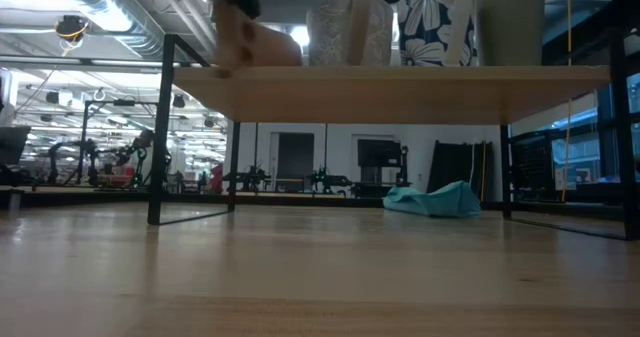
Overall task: Stack small to large cups/mugs on shelf
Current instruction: Put the brown wooden mug on the shelf
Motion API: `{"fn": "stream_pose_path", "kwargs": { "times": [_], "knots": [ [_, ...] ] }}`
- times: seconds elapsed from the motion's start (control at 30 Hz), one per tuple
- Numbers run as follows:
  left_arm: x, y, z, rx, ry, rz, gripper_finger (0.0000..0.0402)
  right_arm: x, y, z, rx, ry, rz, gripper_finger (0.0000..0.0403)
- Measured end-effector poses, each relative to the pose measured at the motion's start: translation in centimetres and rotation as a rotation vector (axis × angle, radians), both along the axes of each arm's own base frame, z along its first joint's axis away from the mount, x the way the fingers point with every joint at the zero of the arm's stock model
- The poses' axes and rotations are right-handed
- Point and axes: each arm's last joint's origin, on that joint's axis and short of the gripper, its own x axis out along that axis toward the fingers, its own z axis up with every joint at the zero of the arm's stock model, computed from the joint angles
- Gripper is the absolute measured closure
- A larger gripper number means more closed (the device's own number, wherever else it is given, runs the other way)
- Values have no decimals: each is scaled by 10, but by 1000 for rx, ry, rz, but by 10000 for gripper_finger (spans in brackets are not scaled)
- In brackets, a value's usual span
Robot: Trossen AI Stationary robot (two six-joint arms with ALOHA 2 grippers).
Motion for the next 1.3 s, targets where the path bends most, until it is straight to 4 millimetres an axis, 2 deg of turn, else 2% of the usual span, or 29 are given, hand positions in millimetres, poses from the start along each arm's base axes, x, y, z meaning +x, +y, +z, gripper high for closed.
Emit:
{"fn": "stream_pose_path", "kwargs": {
  "times": [0.23,0.47,0.67,0.87,1.1,1.3],
  "knots": [
    [0,0,-2,-1,2,6,401,0,0,0,1,0,1,185],
    [-2,-5,11,12,-66,8,401,0,0,0,-4,5,1,185],
    [-24,7,37,155,-68,140,399,-2,-1,-4,9,35,-11,185],
    [-49,25,48,182,-7,284,400,-2,-1,-5,8,40,-13,185],
    [-54,27,42,166,66,290,401,-2,-1,-5,4,40,-12,185],
    [-56,26,20,158,156,273,401,-2,-1,-5,4,38,-15,185]
  ]
}}
